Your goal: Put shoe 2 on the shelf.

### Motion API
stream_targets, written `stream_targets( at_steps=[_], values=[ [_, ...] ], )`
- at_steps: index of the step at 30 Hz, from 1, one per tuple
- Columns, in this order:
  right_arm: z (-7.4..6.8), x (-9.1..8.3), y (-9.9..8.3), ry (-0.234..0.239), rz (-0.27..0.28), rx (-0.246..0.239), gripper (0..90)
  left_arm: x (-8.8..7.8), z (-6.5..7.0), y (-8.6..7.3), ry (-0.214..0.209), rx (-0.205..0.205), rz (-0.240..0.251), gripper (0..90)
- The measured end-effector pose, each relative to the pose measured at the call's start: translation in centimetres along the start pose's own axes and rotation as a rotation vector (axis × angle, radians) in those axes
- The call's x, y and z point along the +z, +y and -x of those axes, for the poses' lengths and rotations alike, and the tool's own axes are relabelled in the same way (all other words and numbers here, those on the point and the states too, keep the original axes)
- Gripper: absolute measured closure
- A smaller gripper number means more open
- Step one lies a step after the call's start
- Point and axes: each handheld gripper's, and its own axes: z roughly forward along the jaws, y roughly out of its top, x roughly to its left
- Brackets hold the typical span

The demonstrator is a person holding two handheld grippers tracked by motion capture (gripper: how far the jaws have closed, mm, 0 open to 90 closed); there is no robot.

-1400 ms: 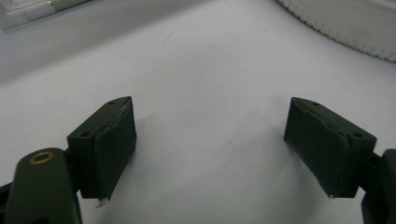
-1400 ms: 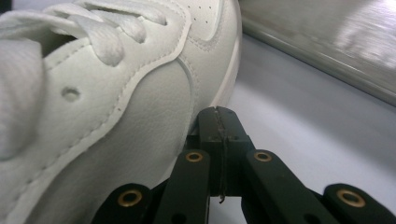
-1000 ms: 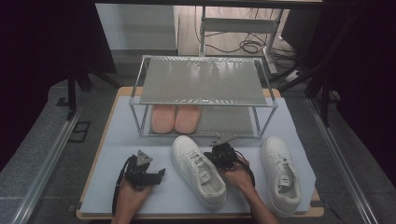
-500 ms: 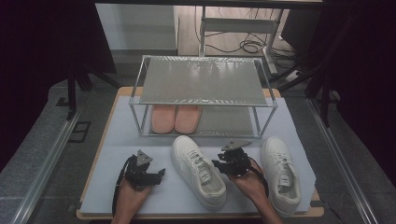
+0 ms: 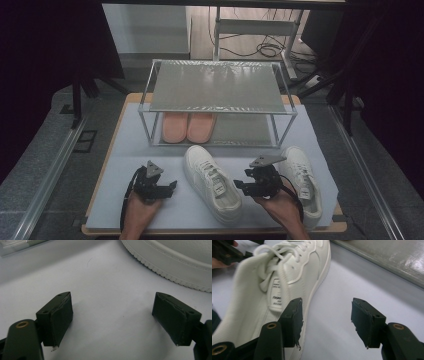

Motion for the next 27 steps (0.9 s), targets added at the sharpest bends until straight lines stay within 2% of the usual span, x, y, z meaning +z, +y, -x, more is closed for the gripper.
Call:
stream_targets(
  at_steps=[4,5,6,9,10,12,14,16,22,23,24,27],
  values=[
    [-0.4,-1.0,-0.2,0.016,-0.006,-0.002,40.1,0.0,0.0,0.0,0.0,0.0,0.0,16.9],
    [-0.5,-1.2,-0.2,0.019,-0.009,-0.005,40.3,0.0,0.0,0.0,0.0,0.0,0.0,16.9],
    [-0.8,-1.4,-0.2,0.041,-0.012,-0.009,41.5,0.0,0.0,0.0,0.001,0.0,0.0,16.9],
    [-1.1,-1.4,-0.1,0.052,-0.021,-0.017,43.2,0.0,0.0,0.0,0.001,0.001,0.0,16.9],
    [-1.5,-1.0,0.0,0.059,-0.042,-0.029,45.9,0.0,0.0,0.0,0.0,0.0,0.0,16.9],
    [-1.6,-0.8,0.0,0.059,-0.052,-0.032,47.4,0.0,0.0,0.0,0.0,0.0,0.0,16.9],
    [-1.6,0.1,0.1,0.067,-0.096,-0.024,51.4,0.0,0.0,0.0,0.0,0.0,0.0,16.9],
    [-1.6,0.7,0.1,0.082,-0.116,-0.016,53.5,0.0,0.0,0.0,0.0,0.0,0.0,16.9],
    [-1.7,2.4,0.4,0.125,-0.159,-0.017,63.6,0.0,0.0,0.0,0.0,0.0,0.0,16.9],
    [-1.7,2.4,0.4,0.125,-0.159,-0.017,63.6,0.0,0.0,0.0,0.0,0.0,0.0,16.9],
    [-1.6,2.7,0.5,0.136,-0.164,-0.008,69.3,0.0,0.0,0.0,0.0,0.001,0.0,16.9],
    [-1.6,2.7,0.6,0.139,-0.165,0.001,72.8,0.0,0.0,0.0,0.0,0.0,0.0,16.9]
  ],
)
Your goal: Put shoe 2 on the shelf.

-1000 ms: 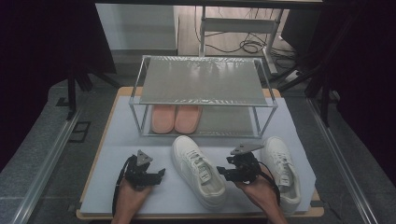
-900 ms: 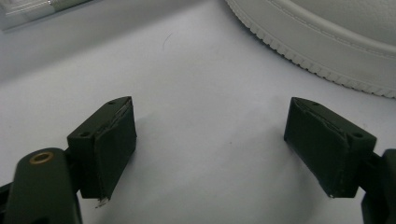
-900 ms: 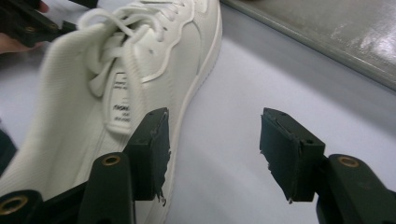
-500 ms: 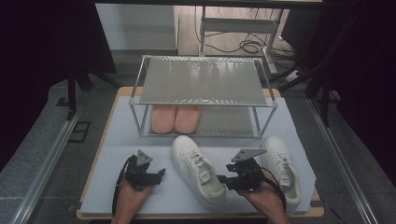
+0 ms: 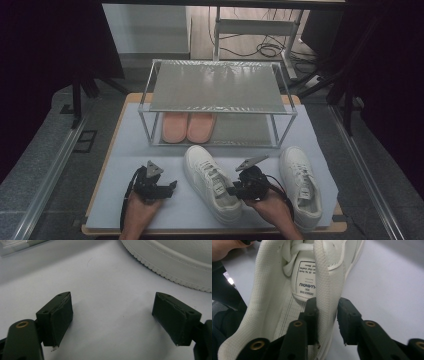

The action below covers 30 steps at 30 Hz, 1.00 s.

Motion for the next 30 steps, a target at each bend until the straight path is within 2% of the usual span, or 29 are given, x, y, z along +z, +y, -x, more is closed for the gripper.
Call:
stream_targets(
  at_steps=[1,3,5,7,9,11,12,14,17,23,25,27,28,30],
  values=[
    [0.1,0.0,-0.1,0.005,0.008,0.014,76.1,0.0,0.0,0.0,0.0,0.0,0.0,17.0],
    [0.1,-0.1,-0.1,0.011,0.008,0.022,77.1,0.0,0.0,0.0,0.0,0.0,0.0,16.9],
    [0.5,-0.1,-0.1,0.04,0.006,0.057,79.2,0.0,0.0,0.0,0.0,-0.004,0.003,16.9],
    [0.7,-0.1,-0.1,0.049,0.012,0.069,79.5,0.0,0.0,0.0,0.0,-0.004,0.003,17.0],
    [1.1,-0.4,-0.2,0.071,0.028,0.114,80.5,0.0,0.0,0.0,0.0,-0.005,0.003,16.9],
    [1.3,-0.5,-0.2,0.082,0.034,0.13,80.7,0.0,0.0,0.0,0.0,-0.004,0.003,16.9],
    [1.7,-0.7,-0.4,0.099,0.048,0.159,81.0,0.0,0.0,0.0,0.0,-0.005,0.003,16.9],
    [1.8,-0.8,-0.4,0.107,0.053,0.169,81.1,0.0,0.0,0.0,0.0,-0.005,0.003,16.9],
    [2.4,-1.3,-0.6,0.164,0.077,0.209,81.7,0.0,0.0,0.0,0.0,-0.005,0.003,16.9],
    [2.9,-1.8,-0.6,0.212,0.101,0.25,82.1,0.0,0.0,0.0,0.001,-0.004,0.003,16.9],
    [3.1,-2.0,-0.6,0.251,0.104,0.283,82.3,0.0,0.0,0.0,0.0,-0.004,0.003,16.9],
    [3.1,-2.0,-0.6,0.265,0.105,0.29,82.4,0.0,0.0,0.0,0.0,-0.005,0.003,16.9],
    [3.2,-2.1,-0.5,0.292,0.116,0.305,82.4,0.0,0.0,0.0,0.0,-0.005,0.003,16.9],
    [3.2,-2.2,-0.5,0.302,0.12,0.31,82.3,0.0,0.0,0.0,0.0,-0.005,0.002,16.9]
  ],
)
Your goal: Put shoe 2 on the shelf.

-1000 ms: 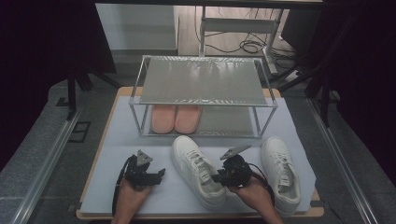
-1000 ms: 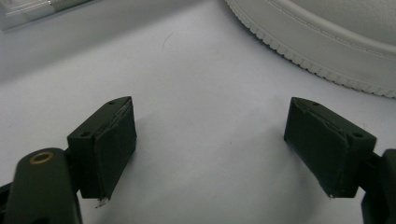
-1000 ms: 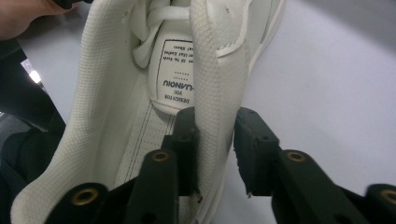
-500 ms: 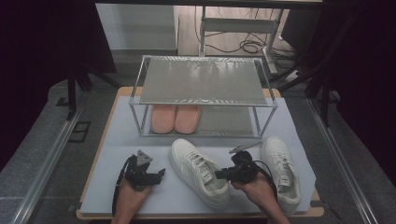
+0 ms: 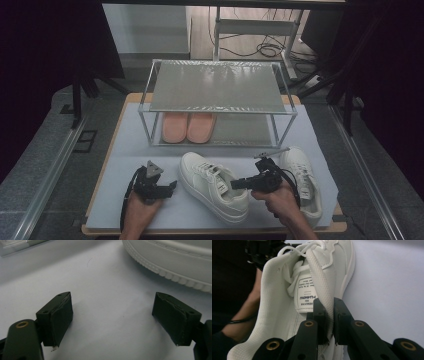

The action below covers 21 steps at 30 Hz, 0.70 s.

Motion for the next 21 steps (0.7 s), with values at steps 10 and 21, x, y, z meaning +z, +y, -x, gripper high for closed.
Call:
stream_targets(
  at_steps=[10,21],
  values=[
    [-0.7,-1.5,1.2,0.091,0.066,0.028,82.3,0.0,0.0,0.0,0.0,-0.001,0.002,16.9],
    [-1.3,-2.9,3.0,0.182,0.12,0.049,82.2,0.0,0.0,0.0,0.001,0.002,0.001,16.9]
  ],
)
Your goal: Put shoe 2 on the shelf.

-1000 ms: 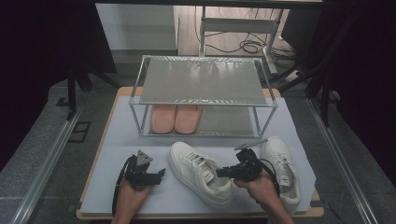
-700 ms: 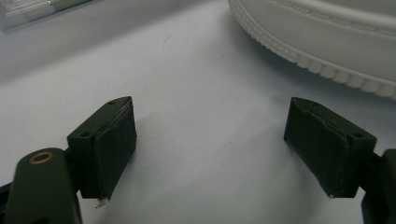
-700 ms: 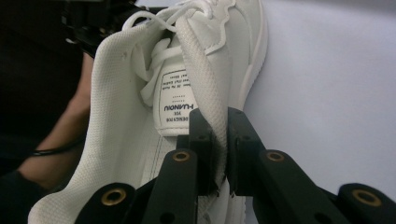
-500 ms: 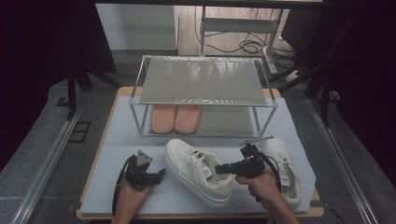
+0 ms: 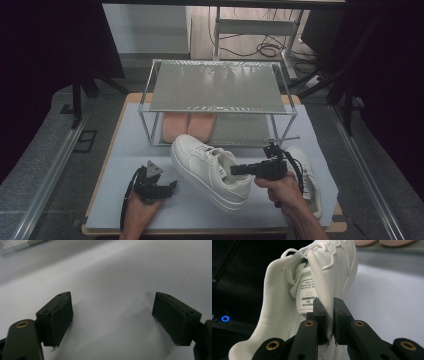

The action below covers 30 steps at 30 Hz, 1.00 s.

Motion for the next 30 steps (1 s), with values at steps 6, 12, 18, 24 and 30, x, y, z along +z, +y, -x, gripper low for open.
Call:
stream_targets(
  at_steps=[6,12,18,24,30],
  values=[
    [-0.7,-0.4,1.4,0.077,0.042,0.012,82.1,0.0,0.0,0.0,0.0,-0.004,0.003,16.9],
    [-1.3,-0.7,2.6,0.115,0.073,0.023,82.1,0.0,0.0,0.0,-0.002,-0.008,0.004,16.9],
    [-1.8,-1.1,3.9,0.138,0.113,0.029,82.1,0.0,0.0,0.0,-0.003,-0.005,0.003,17.0],
    [-2.2,-1.3,5.0,0.156,0.14,0.029,82.1,0.0,0.0,0.0,-0.004,-0.01,0.002,17.0],
    [-2.6,-1.3,6.1,0.171,0.184,0.043,82.2,0.0,0.0,0.0,-0.004,-0.008,0.002,17.0]
  ],
)
